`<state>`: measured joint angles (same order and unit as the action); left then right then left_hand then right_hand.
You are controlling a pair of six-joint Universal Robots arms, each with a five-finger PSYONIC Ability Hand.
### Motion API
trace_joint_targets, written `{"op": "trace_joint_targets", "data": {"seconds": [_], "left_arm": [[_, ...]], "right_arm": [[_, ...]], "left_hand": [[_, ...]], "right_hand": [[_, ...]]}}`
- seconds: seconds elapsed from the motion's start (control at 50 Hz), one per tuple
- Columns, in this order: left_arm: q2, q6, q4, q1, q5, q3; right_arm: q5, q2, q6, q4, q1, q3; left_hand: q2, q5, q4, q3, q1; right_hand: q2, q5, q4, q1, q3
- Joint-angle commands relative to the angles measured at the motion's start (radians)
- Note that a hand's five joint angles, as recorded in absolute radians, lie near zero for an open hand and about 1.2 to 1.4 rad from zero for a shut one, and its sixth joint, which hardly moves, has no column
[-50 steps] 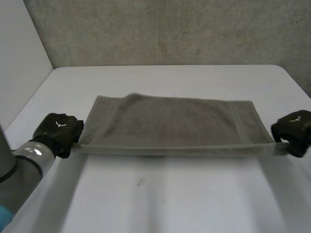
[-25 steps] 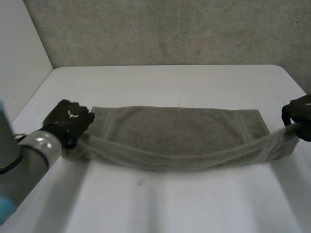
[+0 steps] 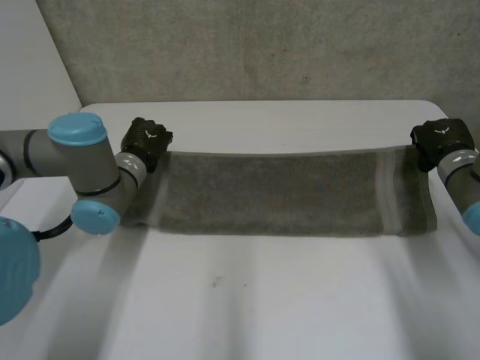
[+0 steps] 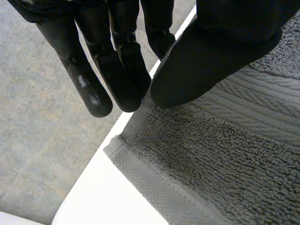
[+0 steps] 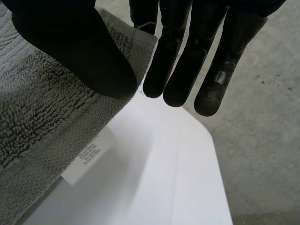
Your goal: Fold the towel.
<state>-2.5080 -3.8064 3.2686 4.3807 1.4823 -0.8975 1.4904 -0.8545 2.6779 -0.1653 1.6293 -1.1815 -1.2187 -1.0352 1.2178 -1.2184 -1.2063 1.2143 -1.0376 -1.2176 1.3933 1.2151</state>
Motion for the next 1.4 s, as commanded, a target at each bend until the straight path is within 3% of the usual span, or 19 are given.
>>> {"op": "trace_joint_targets", "data": {"seconds": [0.02, 0.08, 0.1, 0.12, 0.14, 0.16, 0.22, 0.24, 0.38, 0.48, 0.74, 0.82, 0.96, 1.04, 1.18, 1.4], "left_arm": [[-0.083, 0.004, -0.004, -0.015, 0.004, 0.117], [-0.1, 0.007, 0.002, -0.015, 0.003, 0.13], [-0.104, 0.017, 0.008, -0.015, 0.001, 0.131], [-0.104, 0.017, 0.008, -0.015, 0.001, 0.131], [-0.106, 0.036, 0.008, -0.017, 0.0, 0.131], [-0.106, 0.065, 0.008, -0.015, 0.001, 0.131], [-0.104, 0.1, 0.009, -0.015, -0.002, 0.129], [-0.097, 0.135, 0.009, -0.017, -0.003, 0.124], [-0.022, 0.281, -0.004, -0.015, 0.0, 0.091], [0.156, 0.405, -0.001, 0.0, -0.002, -0.094], [0.558, 0.455, 0.016, 0.006, -0.004, -0.579], [0.609, 0.462, 0.04, 0.003, -0.002, -0.669], [0.682, 0.528, 0.16, 0.019, 0.001, -0.823], [0.695, 0.567, 0.204, 0.034, 0.001, -0.862], [0.701, 0.663, 0.292, 0.052, 0.004, -0.917], [0.719, 0.674, 0.315, 0.052, 0.003, -0.948]], "right_arm": [[0.019, 0.078, -0.007, -0.036, 0.018, 0.076], [0.018, 0.111, -0.007, -0.036, 0.027, 0.095], [0.018, 0.12, -0.007, -0.036, 0.03, 0.097], [0.022, 0.123, -0.007, -0.036, 0.035, 0.099], [0.022, 0.123, -0.007, -0.036, 0.035, 0.099], [0.022, 0.124, -0.006, -0.036, 0.04, 0.099], [0.022, 0.103, -0.001, -0.036, 0.046, 0.097], [0.022, 0.103, -0.001, -0.036, 0.046, 0.097], [0.018, -0.069, 0.003, -0.034, 0.044, 0.024], [0.011, -0.2, 0.003, -0.033, 0.04, -0.058], [0.001, -0.428, 0.0, 0.133, 0.035, -0.311], [-0.01, -0.475, -0.012, 0.151, 0.034, -0.41], [-0.083, -0.486, -0.02, 0.11, -0.001, -0.518], [-0.15, -0.471, -0.021, 0.018, -0.037, -0.587], [-0.163, -0.368, -0.039, -0.121, -0.039, -0.616], [-0.171, -0.265, -0.125, -0.178, -0.081, -0.612]], "left_hand": [[-0.178, -0.187, 0.178, -0.178, -0.19], [-0.178, -0.187, 0.178, -0.178, -0.19], [-0.178, -0.187, 0.178, -0.178, -0.19], [-0.178, -0.187, 0.178, -0.178, -0.19], [0.057, 0.049, -0.057, 0.057, 0.045], [0.94, 0.932, -0.94, 0.94, 0.928], [0.911, 0.902, -0.91, 0.911, 0.899], [1.044, 1.035, -1.043, 1.044, 1.032], [1.044, 1.035, -1.043, 1.044, 1.032], [1.044, 1.035, -1.043, 1.044, 1.032], [1.044, 1.035, -1.043, 1.044, 1.032], [1.044, 1.035, -1.043, 1.044, 1.032], [1.044, 1.035, -1.043, 1.044, 1.032], [1.044, 1.035, -1.043, 1.044, 1.032], [1.04, 1.031, -1.04, 1.04, 1.028], [1.044, 1.035, -1.043, 1.044, 1.032]], "right_hand": [[0.182, -0.184, -0.179, 0.003, 0.181], [0.182, -0.184, -0.179, 0.003, 0.181], [0.017, -0.019, -0.014, -0.162, 0.017], [-0.81, 0.808, 0.813, -0.989, -0.811], [-0.818, 0.816, 0.821, -0.997, -0.819], [-1.04, 1.038, 1.043, -1.219, -1.041], [-1.04, 1.038, 1.043, -1.219, -1.041], [-1.04, 1.038, 1.043, -1.219, -1.041], [-1.04, 1.038, 1.043, -1.219, -1.041], [-1.04, 1.038, 1.043, -1.219, -1.041], [-1.035, 1.033, 1.039, -1.214, -1.036], [-0.875, 0.872, 0.878, -1.054, -0.875], [-0.61, 0.608, 0.614, -0.789, -0.611], [-0.595, 0.593, 0.598, -0.774, -0.596], [-0.601, 0.599, 0.604, -0.78, -0.602], [-0.566, 0.564, 0.569, -0.745, -0.567]]}}
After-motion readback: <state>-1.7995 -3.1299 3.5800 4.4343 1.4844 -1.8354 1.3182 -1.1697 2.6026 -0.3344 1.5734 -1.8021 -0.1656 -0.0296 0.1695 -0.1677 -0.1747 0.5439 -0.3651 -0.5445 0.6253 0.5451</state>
